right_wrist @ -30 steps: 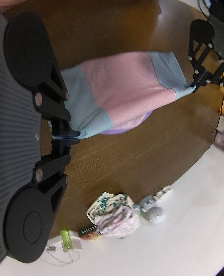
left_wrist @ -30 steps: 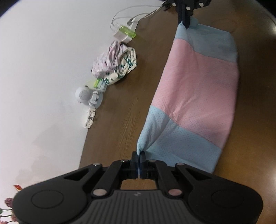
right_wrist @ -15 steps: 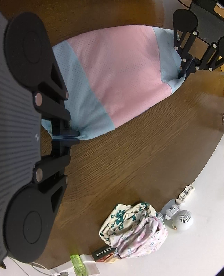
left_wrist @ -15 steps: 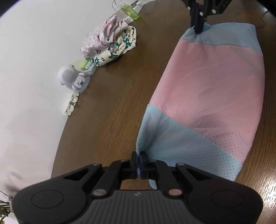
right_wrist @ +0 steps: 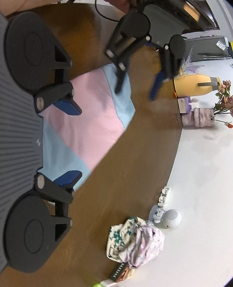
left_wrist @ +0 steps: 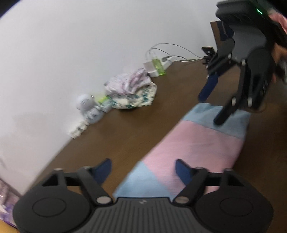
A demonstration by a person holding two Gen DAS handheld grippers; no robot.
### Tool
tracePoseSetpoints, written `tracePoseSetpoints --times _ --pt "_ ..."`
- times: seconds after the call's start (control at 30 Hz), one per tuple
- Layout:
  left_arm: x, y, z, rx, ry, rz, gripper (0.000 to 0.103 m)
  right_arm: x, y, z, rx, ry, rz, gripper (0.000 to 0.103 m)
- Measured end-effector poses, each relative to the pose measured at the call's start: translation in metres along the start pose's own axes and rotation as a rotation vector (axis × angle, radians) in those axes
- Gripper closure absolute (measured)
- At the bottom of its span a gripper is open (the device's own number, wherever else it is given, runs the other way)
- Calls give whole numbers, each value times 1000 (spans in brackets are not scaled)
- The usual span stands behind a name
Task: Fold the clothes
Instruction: 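Lay the folded hem down and open both grippers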
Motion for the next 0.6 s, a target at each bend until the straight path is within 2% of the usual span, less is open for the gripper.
tracePoseSetpoints --times 0.03,0.07,0.27,0.47,0.6 --pt "-6 1 4 -6 -19 -33 84 -4 -4 1 -3 8 6 34" --pt "-12 1 8 -7 -36 -65 86 -9 -8 1 -2 17 17 34" --pt "-46 3 7 22 -109 -154 85 -35 -11 2 -36 29 66 34" --pt "-61 2 8 50 -98 -249 87 -54 -17 1 -49 19 13 33" --pt "-64 11 -5 44 -90 -283 90 -60 -17 -9 -43 9 32 32"
Point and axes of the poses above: each gripper's, at about its wrist camera, not at the fingertips, and z roughly the way its jaws point, y to its right, x to its top, the point moved 5 cm from there along z, roughly the way its jaws point, and after that the axes turned 11 degrees about y, right-handed, at the moved point
